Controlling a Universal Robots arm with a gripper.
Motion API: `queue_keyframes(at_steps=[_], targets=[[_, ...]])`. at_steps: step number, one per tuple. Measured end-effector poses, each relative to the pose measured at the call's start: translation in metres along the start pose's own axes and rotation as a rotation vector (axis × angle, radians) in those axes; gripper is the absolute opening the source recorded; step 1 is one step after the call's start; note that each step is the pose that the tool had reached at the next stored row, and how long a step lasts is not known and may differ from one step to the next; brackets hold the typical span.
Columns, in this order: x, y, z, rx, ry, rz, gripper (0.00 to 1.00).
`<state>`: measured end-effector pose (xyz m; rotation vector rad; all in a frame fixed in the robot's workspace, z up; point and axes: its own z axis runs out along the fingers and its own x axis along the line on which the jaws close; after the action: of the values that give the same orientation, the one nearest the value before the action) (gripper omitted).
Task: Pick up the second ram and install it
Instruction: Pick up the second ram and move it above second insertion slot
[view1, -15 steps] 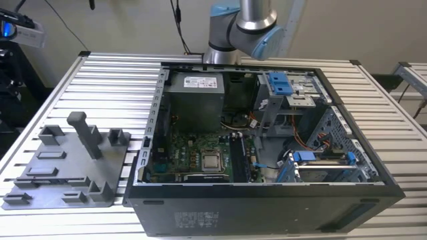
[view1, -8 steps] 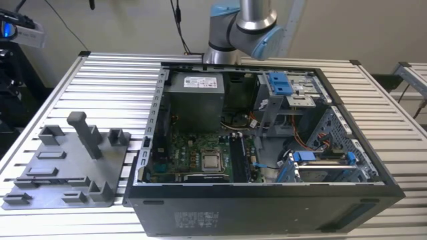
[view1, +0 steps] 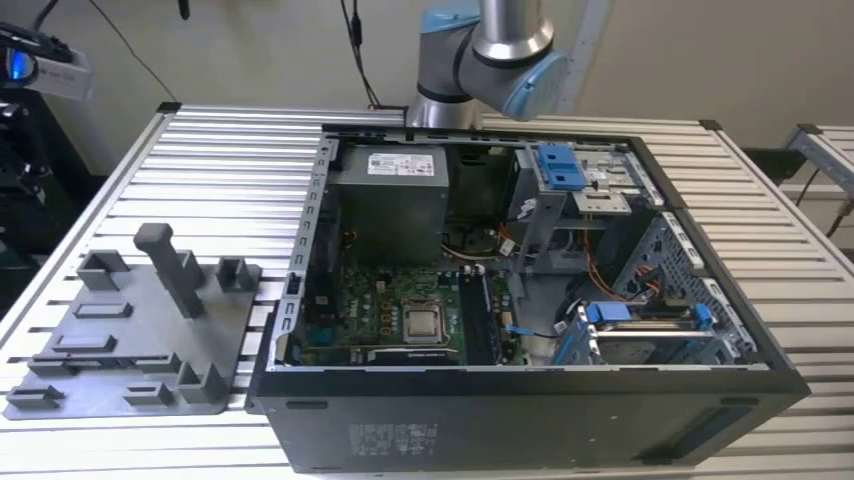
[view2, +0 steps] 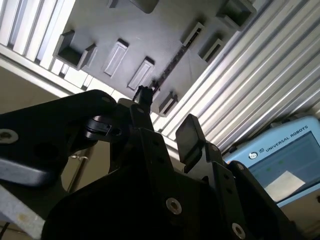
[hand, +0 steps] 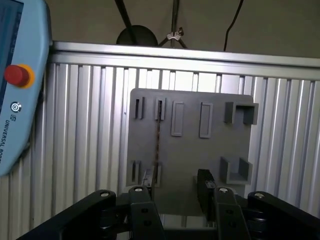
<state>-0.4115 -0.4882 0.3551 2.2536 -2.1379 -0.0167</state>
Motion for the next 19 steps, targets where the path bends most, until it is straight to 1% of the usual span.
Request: queue_keyframes(at_steps=[6,14,19], targets=[[-0.0001,-0.0002,0.0057,-0.0002,0.0034,0.001,0.48],[-0.0003,-0.0005,0.0182,0.0001,0.0044,0.006,0.48],[-0.0004,-0.0007,0.0243,-0.0003,0.0057,0.015,0.48]])
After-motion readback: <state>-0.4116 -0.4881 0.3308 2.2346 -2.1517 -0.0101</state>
